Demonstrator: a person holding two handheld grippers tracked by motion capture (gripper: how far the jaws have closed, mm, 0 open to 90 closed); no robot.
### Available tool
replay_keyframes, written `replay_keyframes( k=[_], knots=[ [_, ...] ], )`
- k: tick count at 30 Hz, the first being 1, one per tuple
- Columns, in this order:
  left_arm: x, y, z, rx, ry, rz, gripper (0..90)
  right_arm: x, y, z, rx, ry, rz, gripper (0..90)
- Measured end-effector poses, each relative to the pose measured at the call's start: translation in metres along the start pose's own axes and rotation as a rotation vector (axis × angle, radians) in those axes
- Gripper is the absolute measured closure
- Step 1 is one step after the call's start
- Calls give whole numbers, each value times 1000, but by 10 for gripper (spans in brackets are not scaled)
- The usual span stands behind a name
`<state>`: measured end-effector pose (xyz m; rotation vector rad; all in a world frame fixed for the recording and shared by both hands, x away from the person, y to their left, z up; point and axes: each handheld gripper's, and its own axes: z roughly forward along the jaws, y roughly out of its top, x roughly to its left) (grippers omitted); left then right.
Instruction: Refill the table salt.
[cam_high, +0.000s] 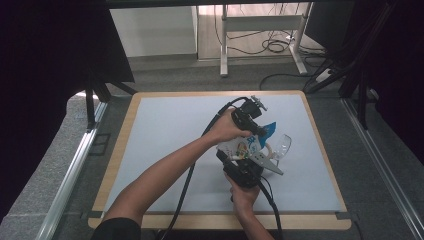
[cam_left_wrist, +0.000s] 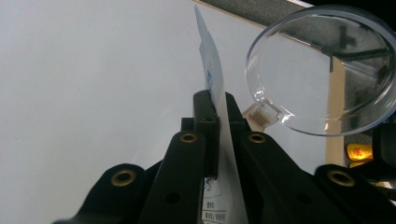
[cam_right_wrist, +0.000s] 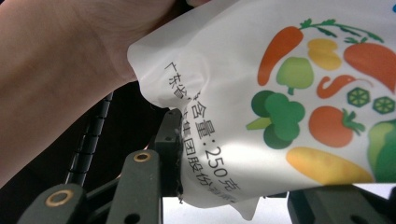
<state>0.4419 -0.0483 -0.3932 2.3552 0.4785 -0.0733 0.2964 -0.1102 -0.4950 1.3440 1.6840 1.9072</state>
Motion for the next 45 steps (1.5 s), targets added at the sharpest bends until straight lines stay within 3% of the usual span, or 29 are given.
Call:
replay_keyframes(
  k=[45],
  knots=[
    [0, 2, 0, 5, -1, -7, 898, 4, 3, 2, -11, -15, -6, 609]
  ],
)
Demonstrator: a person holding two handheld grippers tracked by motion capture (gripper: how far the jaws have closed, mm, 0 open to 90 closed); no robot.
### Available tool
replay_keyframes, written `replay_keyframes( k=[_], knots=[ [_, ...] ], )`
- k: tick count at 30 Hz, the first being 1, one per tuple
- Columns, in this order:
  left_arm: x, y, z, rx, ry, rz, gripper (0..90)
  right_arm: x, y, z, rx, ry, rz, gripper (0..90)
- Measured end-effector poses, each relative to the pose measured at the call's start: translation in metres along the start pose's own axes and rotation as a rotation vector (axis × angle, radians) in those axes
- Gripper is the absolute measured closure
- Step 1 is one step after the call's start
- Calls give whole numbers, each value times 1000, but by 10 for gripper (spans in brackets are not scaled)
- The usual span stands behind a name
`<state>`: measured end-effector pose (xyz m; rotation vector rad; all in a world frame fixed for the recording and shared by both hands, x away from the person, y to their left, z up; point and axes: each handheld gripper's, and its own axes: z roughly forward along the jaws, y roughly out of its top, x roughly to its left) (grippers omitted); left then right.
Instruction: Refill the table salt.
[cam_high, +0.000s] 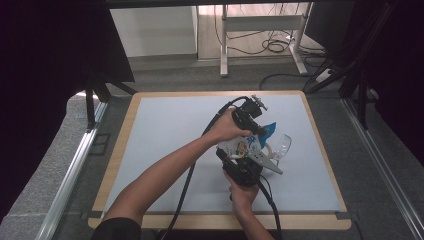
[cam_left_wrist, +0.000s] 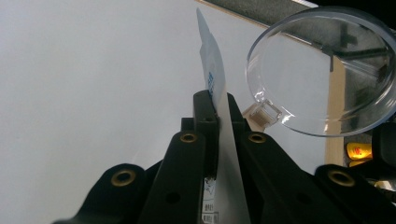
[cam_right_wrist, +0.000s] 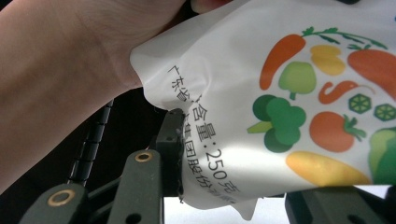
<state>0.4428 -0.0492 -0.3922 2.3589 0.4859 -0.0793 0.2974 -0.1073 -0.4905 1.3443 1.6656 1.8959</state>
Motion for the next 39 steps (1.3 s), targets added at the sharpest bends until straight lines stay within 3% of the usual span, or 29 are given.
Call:
replay_keyframes(
  k=[39],
  knots=[
    [-1, -2, 2, -1, -2, 3, 897, 2, -1, -1, -1, -8, -6, 614]
  ],
)
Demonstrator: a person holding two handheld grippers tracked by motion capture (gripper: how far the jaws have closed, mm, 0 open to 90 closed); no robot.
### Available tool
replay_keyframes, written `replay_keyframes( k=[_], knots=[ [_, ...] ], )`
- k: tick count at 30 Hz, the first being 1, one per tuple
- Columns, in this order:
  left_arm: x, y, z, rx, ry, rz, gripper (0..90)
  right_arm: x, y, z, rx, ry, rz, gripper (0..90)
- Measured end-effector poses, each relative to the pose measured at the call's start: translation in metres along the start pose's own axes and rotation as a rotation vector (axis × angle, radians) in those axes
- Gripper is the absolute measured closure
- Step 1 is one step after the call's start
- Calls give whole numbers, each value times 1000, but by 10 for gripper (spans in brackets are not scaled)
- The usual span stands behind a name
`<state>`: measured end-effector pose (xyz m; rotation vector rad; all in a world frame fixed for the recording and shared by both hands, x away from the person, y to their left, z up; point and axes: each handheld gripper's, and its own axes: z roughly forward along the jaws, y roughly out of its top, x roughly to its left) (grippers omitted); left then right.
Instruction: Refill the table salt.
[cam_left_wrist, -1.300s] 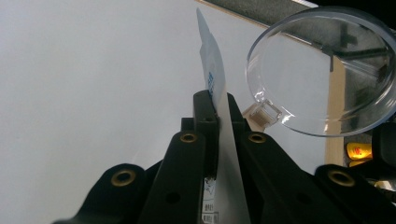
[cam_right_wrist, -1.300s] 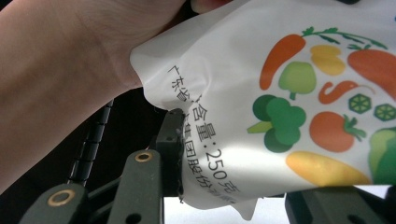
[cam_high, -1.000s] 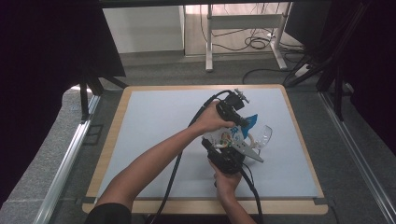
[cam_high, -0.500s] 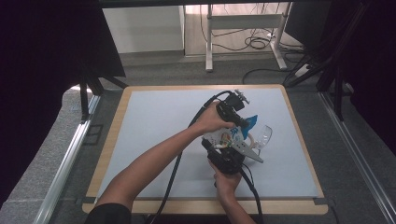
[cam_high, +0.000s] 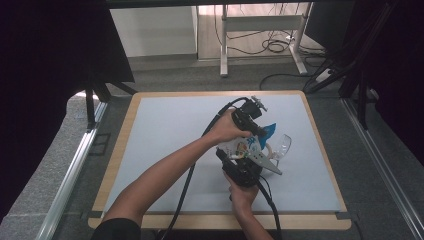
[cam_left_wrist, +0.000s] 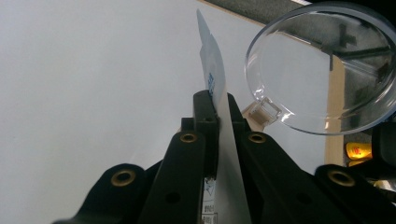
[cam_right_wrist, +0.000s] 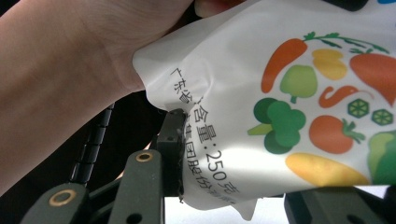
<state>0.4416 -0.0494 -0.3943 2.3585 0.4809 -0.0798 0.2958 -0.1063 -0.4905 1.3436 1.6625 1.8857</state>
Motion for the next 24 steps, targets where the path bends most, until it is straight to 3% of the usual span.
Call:
replay_keyframes(
  k=[24],
  knots=[
    [0, 0, 8, 11, 2, -5, 897, -4, -5, 0, -18, -2, 35, 616]
  ],
)
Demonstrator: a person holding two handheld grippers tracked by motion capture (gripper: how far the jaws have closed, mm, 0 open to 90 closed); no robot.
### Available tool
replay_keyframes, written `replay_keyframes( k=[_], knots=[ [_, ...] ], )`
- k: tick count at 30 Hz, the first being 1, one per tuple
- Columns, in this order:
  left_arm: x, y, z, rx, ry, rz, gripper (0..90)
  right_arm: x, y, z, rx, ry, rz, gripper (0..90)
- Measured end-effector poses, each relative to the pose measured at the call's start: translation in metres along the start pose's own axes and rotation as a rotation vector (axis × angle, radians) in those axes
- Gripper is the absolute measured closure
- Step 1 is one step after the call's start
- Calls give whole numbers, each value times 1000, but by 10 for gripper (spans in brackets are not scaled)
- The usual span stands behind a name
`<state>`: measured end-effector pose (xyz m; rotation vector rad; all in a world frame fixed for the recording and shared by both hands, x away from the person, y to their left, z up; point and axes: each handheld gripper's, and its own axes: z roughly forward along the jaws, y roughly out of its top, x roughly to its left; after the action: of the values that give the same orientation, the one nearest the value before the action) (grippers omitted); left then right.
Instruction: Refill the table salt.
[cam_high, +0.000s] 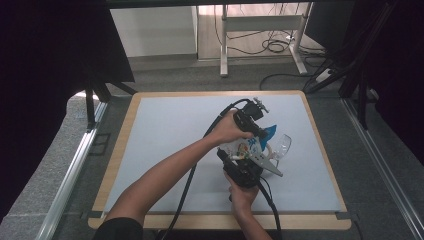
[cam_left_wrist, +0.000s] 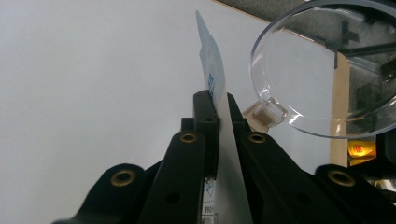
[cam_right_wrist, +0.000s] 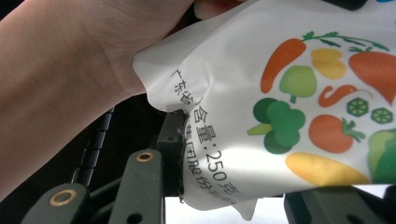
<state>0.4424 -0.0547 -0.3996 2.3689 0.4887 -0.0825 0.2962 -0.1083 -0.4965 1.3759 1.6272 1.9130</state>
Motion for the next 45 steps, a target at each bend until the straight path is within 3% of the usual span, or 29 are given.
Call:
replay_keyframes(
  k=[28, 36, 45],
  knots=[
    [1, -1, 1, 9, -1, 3, 897, 1, 1, 2, 9, -2, -16, 621],
    [1, 0, -4, -12, -8, -2, 897, 0, 3, 1, 6, 10, -24, 620],
    [0, 4, -4, 7, -10, 3, 897, 1, 4, -2, -3, 13, -18, 620]
  ],
)
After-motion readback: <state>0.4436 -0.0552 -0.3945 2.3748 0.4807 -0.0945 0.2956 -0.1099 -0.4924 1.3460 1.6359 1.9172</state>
